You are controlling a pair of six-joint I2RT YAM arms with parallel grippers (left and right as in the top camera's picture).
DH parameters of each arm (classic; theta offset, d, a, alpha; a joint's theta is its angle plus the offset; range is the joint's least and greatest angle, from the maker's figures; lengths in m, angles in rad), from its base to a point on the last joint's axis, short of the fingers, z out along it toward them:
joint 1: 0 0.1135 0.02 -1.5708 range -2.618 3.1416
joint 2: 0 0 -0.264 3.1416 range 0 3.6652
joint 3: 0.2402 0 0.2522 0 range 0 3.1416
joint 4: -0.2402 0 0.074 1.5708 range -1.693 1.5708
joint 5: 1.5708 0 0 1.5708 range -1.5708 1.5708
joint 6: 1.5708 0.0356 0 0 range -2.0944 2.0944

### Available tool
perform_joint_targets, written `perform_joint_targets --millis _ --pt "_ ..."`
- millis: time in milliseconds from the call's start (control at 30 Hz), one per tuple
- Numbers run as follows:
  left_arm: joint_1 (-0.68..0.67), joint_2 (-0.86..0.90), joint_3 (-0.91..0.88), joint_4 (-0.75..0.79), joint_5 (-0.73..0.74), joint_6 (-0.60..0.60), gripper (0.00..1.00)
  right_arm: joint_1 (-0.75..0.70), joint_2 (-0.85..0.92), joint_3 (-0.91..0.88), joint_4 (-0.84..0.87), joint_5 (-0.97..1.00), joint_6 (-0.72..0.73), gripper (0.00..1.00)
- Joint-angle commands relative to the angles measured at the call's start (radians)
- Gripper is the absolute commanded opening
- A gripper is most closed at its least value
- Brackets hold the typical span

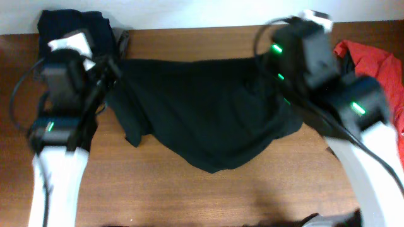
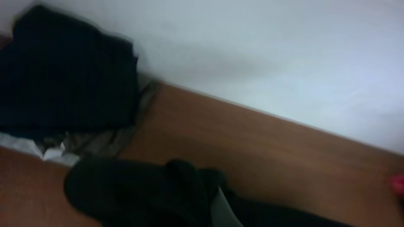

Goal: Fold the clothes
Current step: 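Lift the shirt with both grippers and stretch it apart, then lay the stretched shirt flat on the table with both grippers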

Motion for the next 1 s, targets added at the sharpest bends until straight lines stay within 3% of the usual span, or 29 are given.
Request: perform_joint_targets --millis 0,167,233,267,300,333,400,533,633,967 --pt "0.003 0.13 0.009 0.089 -0.124 -0.002 0.05 -0.082 0.125 0.011 0.061 0.038 0.035 0.04" --pt "0.003 0.34 0.009 0.339 -0.141 0.026 0.08 -0.18 0.311 0.011 0.287 0.008 -0.059 0.04" --pt "0.003 0.422 0.009 0.442 -0.14 0.027 0.12 -0.211 0.378 0.011 0.395 -0.043 -0.143 0.17" --pt "0.003 0.46 0.009 0.483 -0.141 0.028 0.17 -0.221 0.402 0.011 0.432 -0.06 -0.177 0.4" --pt "0.003 0.494 0.009 0.517 -0.14 0.029 0.33 -0.233 0.435 0.011 0.467 -0.08 -0.215 0.8" --pt "0.003 0.53 0.009 0.541 -0.14 0.043 0.48 -0.24 0.455 0.011 0.481 -0.092 -0.229 0.99" --pt "0.003 0.58 0.009 0.553 -0.117 0.089 0.98 -0.251 0.481 0.011 0.48 -0.105 -0.263 0.99" --pt "0.001 0.602 0.009 0.486 -0.084 0.182 0.98 -0.257 0.481 0.011 0.42 -0.106 -0.269 0.99" --pt "0.0 0.568 0.009 0.428 -0.075 0.181 0.98 -0.254 0.468 0.012 0.373 -0.155 -0.269 0.99" --pt "-0.003 0.343 0.009 0.031 0.031 0.177 0.98 -0.254 0.446 0.013 0.145 -0.304 -0.217 0.99"
